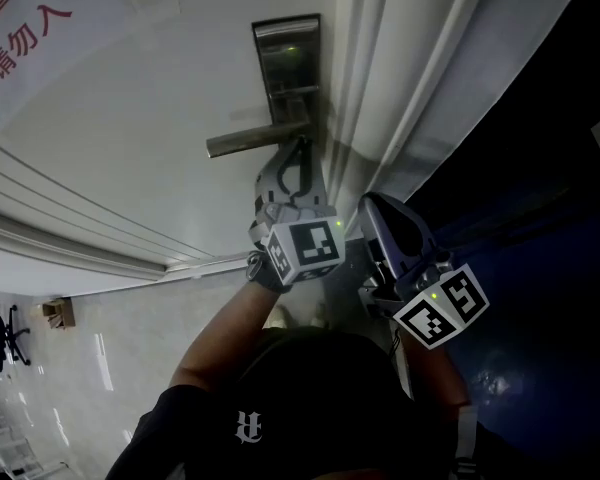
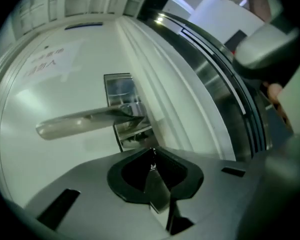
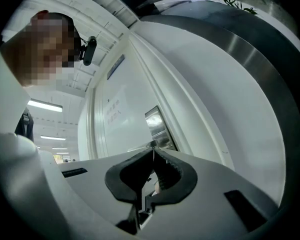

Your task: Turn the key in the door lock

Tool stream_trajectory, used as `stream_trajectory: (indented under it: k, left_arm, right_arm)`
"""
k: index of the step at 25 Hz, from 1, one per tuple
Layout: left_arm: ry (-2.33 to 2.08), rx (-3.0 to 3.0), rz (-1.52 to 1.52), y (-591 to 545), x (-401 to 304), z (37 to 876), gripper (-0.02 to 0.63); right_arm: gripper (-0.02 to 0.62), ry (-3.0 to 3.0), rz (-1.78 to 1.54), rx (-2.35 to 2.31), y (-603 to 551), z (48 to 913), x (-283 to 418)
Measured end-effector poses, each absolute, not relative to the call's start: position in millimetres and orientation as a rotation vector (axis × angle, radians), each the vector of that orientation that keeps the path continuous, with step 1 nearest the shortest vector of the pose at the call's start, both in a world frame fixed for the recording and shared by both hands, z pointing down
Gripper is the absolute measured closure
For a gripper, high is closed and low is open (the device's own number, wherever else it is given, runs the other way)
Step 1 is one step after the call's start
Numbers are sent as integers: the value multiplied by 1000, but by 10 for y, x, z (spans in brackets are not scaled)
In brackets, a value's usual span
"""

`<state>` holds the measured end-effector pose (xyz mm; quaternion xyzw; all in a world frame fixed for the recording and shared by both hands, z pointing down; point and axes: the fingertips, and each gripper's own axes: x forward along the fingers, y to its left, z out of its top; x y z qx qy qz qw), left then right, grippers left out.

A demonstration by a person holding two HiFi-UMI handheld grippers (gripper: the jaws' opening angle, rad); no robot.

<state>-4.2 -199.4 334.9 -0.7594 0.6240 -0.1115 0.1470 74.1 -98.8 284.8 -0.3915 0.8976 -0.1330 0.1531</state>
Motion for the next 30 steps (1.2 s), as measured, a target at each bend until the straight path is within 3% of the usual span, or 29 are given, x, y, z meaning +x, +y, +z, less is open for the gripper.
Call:
stream_trajectory:
  k: [14, 30]
  left_arm:
    - [1364, -1778, -785, -1979, 78, 3420, 580]
    - [988, -1372, -1115, -1984, 116, 3473, 583]
  right_arm:
    - [581, 2496, -447, -1150, -1125, 2864, 867]
    - [581, 2458, -455, -1136, -1222, 2809, 815]
